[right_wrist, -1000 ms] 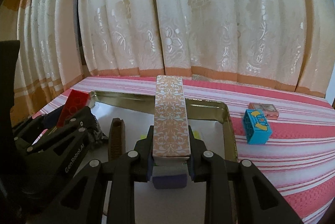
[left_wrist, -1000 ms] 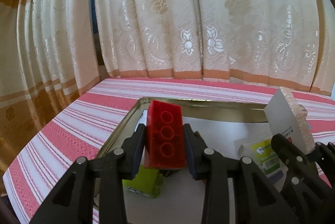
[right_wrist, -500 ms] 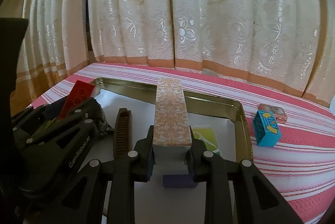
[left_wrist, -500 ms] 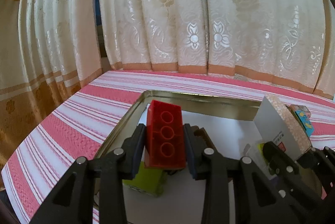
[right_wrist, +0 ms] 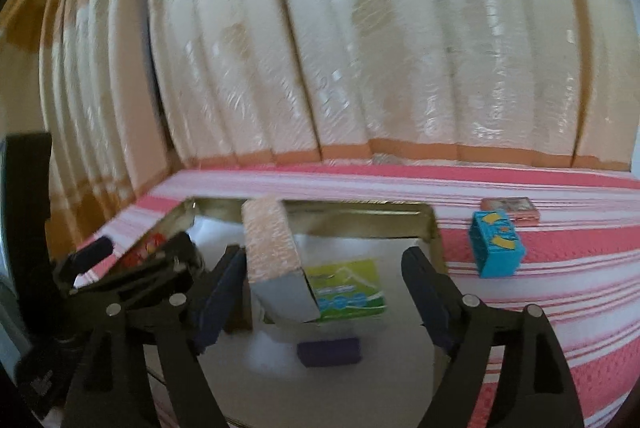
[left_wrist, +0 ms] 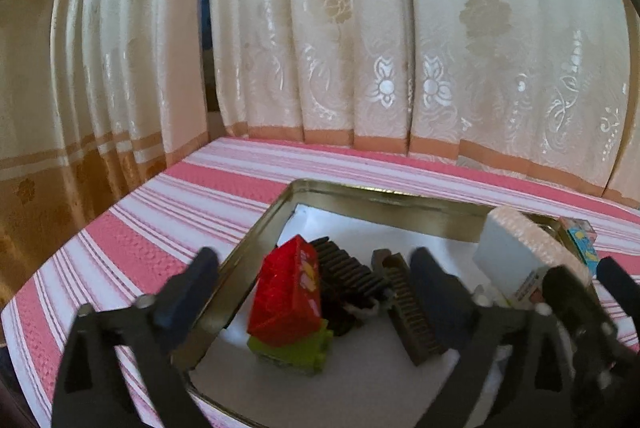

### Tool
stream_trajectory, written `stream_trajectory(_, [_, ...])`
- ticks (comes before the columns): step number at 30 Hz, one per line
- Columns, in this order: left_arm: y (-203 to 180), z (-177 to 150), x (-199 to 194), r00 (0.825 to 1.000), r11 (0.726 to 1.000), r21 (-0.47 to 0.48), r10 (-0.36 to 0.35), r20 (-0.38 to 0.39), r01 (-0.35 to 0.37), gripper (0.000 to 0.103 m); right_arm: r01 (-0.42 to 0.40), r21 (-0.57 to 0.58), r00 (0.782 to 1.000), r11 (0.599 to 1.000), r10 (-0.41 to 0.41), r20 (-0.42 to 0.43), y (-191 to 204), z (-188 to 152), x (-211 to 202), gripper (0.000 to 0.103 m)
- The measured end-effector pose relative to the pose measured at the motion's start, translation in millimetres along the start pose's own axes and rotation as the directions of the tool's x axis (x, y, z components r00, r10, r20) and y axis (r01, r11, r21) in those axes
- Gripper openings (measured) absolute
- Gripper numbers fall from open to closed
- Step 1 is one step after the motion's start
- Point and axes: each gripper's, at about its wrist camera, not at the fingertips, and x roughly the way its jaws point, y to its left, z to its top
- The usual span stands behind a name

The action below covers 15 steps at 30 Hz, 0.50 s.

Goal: Organize rigid objects
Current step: 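Open both tools to release the red brick and beige box in the tray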

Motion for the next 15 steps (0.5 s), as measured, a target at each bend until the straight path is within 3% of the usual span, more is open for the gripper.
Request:
stream_trajectory(11, [-1,2,-5,1.0,1.0,0.015,0.01,0.029,-0.01,0.103,0.113,-0.003,0.983,0.994,-0.112,0.142,-4,2,-24,0.082])
stream_trajectory(15, [-2,1,-5,1.0,1.0,0.013,0.01,0.029,-0.01,0.103,0.144,0.04,0.979,0.989,-0.148,0.144,-15,4,-26,0.082])
